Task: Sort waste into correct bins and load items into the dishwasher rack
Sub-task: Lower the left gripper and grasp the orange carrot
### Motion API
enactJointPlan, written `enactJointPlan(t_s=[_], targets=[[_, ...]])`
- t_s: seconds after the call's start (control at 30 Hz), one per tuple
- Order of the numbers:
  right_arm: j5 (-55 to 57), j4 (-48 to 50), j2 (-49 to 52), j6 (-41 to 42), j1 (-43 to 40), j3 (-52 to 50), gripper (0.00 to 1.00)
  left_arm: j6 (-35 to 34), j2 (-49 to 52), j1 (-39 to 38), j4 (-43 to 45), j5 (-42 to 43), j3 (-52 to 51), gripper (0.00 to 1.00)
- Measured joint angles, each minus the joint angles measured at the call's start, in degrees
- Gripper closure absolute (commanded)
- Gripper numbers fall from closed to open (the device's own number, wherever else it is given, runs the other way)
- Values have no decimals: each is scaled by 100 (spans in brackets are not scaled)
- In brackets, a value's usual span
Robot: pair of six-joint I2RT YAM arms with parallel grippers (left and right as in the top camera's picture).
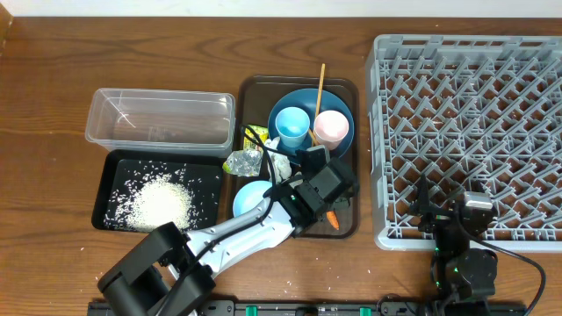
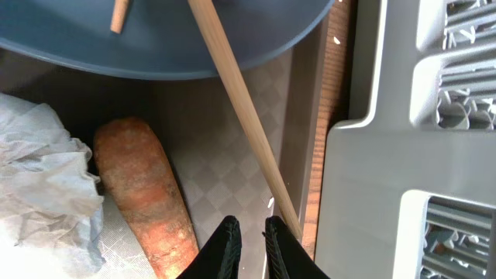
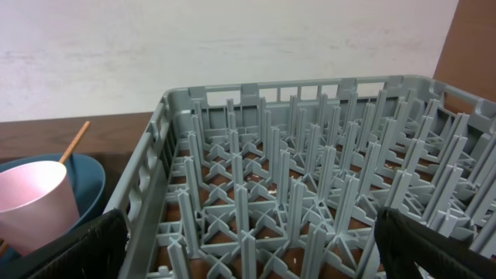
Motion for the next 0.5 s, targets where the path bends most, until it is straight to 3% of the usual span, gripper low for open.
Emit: enactJointPlan(t_s=[0.1,0.3,0.37,0.5], targets=[[0,0,0,0,0,0,1,85,0,2,-133,164,0,90],[0,0,0,-2,0,0,1,184,0,0,-452,302,-9,90],[0,0,0,0,0,0,0,186,0,-4,-466,332,-9,84],[0,0,0,0,0,0,1,201,0,-55,-468,304,-9,58]])
